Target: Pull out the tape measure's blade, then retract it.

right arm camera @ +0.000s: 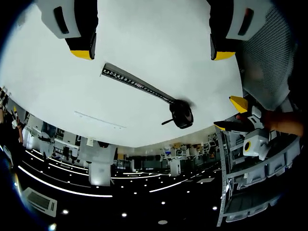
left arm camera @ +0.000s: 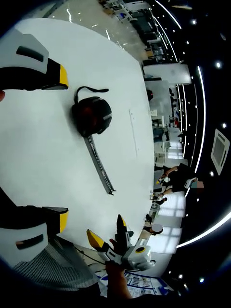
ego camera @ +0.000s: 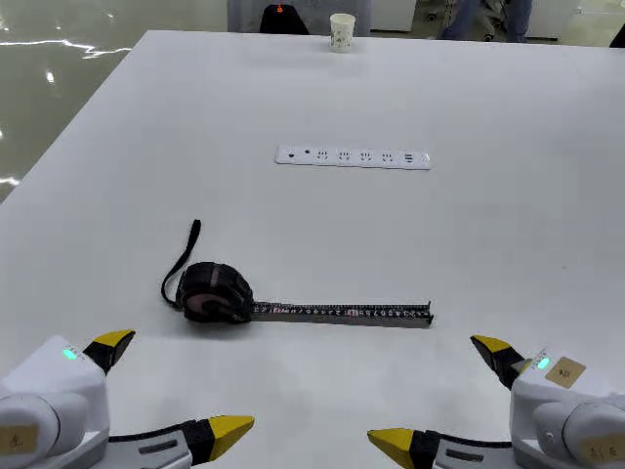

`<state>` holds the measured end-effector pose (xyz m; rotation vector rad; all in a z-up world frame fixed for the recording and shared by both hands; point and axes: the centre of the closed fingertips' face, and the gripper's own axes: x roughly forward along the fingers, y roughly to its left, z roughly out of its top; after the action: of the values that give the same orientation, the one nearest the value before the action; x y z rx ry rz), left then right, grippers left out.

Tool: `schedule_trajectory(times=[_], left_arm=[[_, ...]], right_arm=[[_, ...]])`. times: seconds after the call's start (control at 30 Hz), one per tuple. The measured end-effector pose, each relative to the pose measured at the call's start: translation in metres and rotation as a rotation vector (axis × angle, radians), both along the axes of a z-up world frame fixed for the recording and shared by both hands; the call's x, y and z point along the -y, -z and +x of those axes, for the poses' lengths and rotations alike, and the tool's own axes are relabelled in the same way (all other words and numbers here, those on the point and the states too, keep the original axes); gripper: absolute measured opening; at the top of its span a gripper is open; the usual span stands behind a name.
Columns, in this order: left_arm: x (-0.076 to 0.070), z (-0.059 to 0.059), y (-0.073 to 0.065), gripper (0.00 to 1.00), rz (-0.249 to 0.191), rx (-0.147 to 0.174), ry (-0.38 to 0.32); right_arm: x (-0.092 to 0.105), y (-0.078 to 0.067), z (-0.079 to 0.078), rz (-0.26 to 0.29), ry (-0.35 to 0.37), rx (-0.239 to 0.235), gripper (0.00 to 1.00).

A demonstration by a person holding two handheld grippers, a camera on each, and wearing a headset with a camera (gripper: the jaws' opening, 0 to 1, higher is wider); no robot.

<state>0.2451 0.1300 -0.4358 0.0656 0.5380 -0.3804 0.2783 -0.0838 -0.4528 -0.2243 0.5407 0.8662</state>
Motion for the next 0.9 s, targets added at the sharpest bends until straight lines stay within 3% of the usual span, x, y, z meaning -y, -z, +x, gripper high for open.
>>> schedule_trajectory(times=[0.47,0.9], left_arm=[[0.001,-0.005,-0.002,0.99,-0.015,0.011,-0.067],[0.004,-0.010,-0.004,0.99,-0.023,0.012,-0.102]], right_arm=[[-0.011,-0.010,-0.010,0.057,0.103,-0.014,0.99],[-0.012,-0.009,-0.015,0.033,0.141,-0.024,0.99]])
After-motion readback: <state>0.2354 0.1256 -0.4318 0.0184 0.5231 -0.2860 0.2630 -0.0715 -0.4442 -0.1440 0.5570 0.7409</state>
